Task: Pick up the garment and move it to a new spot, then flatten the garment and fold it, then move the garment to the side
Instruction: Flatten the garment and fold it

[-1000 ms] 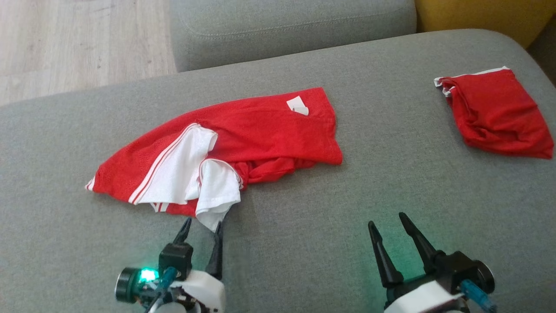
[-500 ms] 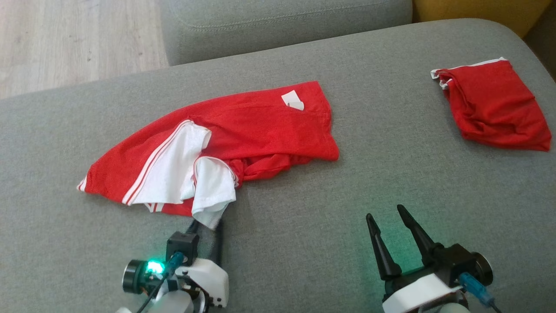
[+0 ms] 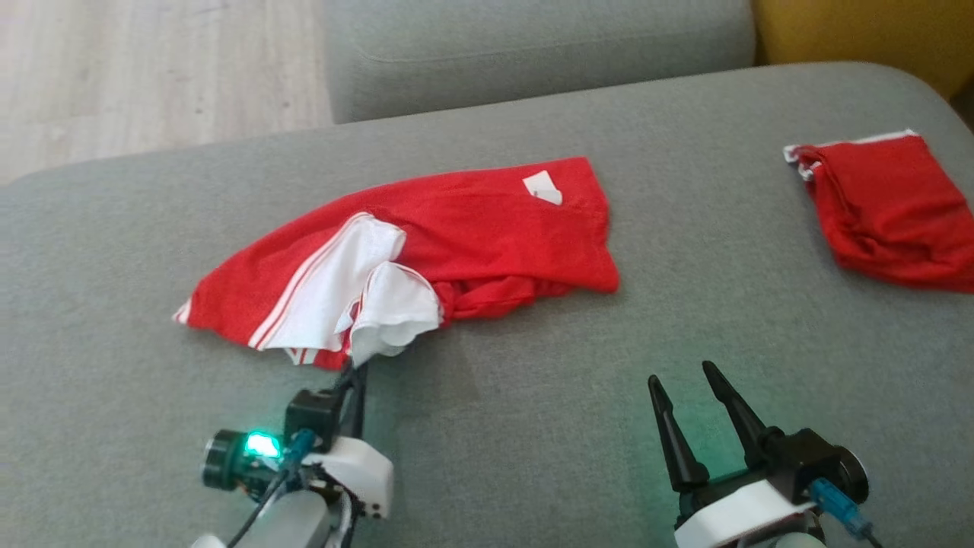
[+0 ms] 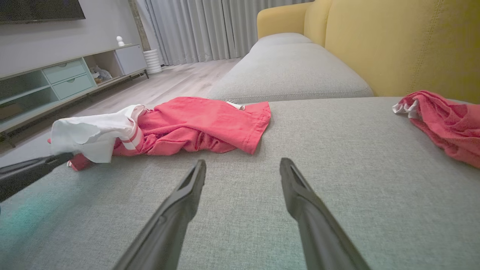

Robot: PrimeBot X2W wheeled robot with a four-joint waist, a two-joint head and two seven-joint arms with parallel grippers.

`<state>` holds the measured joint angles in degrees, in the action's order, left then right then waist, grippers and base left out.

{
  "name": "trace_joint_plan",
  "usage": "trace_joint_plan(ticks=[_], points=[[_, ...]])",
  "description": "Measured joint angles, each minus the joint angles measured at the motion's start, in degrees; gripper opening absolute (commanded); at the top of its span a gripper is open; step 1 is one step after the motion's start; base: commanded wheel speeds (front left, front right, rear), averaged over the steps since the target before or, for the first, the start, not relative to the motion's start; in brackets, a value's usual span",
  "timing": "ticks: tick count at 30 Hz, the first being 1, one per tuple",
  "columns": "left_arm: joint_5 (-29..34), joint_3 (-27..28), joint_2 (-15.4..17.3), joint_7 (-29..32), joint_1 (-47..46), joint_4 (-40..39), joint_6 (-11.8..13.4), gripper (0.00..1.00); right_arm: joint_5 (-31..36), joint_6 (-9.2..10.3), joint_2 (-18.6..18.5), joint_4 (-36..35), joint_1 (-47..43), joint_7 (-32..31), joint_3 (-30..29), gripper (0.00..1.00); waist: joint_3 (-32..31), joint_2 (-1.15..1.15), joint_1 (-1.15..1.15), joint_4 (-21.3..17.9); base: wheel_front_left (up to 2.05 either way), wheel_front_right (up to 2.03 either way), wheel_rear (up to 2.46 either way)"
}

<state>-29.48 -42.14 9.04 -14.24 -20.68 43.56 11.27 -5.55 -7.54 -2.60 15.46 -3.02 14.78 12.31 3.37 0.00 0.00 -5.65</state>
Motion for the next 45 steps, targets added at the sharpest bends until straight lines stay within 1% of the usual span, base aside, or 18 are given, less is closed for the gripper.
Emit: trace_joint_plan(ticks=[4,5,6,8,12,15,17,22,26,32,36,39,41,43,44,45], points=[[2.0,1.5,2.4,0.0,1.6,-4.5,2.1,0.0,0.0,0.0,0.0,0.1,-0.3,0.0,-0.4,1.0,-1.0,0.0,0.0,1.8,0.0,0.0,0.0],[2.8,1.8,3.9,0.0,3.4,-6.6,3.2,0.0,0.0,0.0,0.0,0.2,-0.8,0.0,-0.7,1.0,-1.4,0.0,0.0,2.9,0.0,0.0,0.0],[3.2,1.9,4.7,0.0,4.3,-7.7,3.8,0.0,0.0,0.0,0.0,0.2,-1.1,0.0,-0.8,1.0,-1.5,0.0,0.0,3.5,0.0,0.0,0.0],[4.6,2.1,6.6,0.0,6.0,-10.0,5.6,0.0,0.0,0.0,0.0,0.5,-1.6,0.0,-0.8,1.0,-1.8,0.0,0.0,4.7,0.0,0.0,0.0],[6.8,3.0,10.7,0.0,7.8,-14.5,8.9,0.0,0.0,0.0,0.0,0.7,-2.0,0.0,-0.9,1.0,-2.2,0.0,0.0,7.1,0.0,0.0,0.0],[7.9,3.5,13.4,0.0,8.8,-17.6,10.8,0.0,0.0,0.0,0.0,1.3,-2.3,0.0,-1.0,1.0,-2.4,0.0,0.0,8.6,0.0,0.0,0.0],[8.0,3.9,14.5,0.0,9.9,-19.8,12.1,0.0,0.0,0.0,0.0,1.7,-2.3,0.0,-1.1,1.0,-2.6,0.0,0.0,9.5,0.0,0.0,0.0],[7.9,5.8,17.0,0.0,12.1,-24.4,14.3,0.0,0.0,0.0,0.0,2.5,-2.2,0.0,-2.0,1.0,-2.7,0.0,-0.01,11.4,0.0,0.0,0.0],[7.9,7.6,19.0,0.1,12.3,-27.5,16.2,0.0,0.0,0.0,0.0,4.6,-1.0,0.0,-2.8,1.0,-1.8,0.0,0.0,12.4,0.0,0.0,0.0],[7.8,10.0,22.1,1.7,12.3,-30.9,18.2,0.0,-1.3,0.0,0.0,10.8,7.0,0.0,-6.4,1.0,0.4,0.0,0.0,12.9,0.0,0.0,0.0],[7.7,11.4,24.1,2.2,12.3,-32.8,19.3,0.0,-5.2,0.0,0.0,18.5,14.5,0.0,-8.4,1.0,2.1,0.0,0.0,13.3,0.0,0.0,0.0],[7.5,12.1,24.7,2.6,12.3,-33.7,19.5,0.0,-8.5,0.0,-0.1,26.1,19.6,0.0,-8.0,1.0,3.1,0.0,0.01,14.0,0.0,0.0,0.0],[7.5,12.0,24.7,2.7,12.3,-34.4,19.5,0.0,-11.0,0.0,-0.4,30.3,22.5,-0.7,-6.7,1.0,3.6,0.0,0.01,14.7,0.0,0.0,0.0],[7.5,11.9,24.6,2.9,12.2,-34.7,19.5,0.0,-14.0,0.0,-0.6,33.1,24.8,-0.8,-5.3,1.0,3.9,0.0,0.01,15.5,0.0,0.0,0.0],[7.5,11.9,24.6,2.9,12.2,-34.7,19.5,0.0,-14.0,0.0,-0.6,33.1,24.8,-0.8,-5.3,1.0,3.9,0.0,0.01,15.5,0.0,0.0,0.0],[7.5,11.8,24.6,2.9,12.2,-34.7,19.5,0.0,-15.7,0.0,-0.7,34.5,25.8,-1.3,-4.7,1.0,4.0,0.0,0.01,15.8,0.0,0.0,0.0]])
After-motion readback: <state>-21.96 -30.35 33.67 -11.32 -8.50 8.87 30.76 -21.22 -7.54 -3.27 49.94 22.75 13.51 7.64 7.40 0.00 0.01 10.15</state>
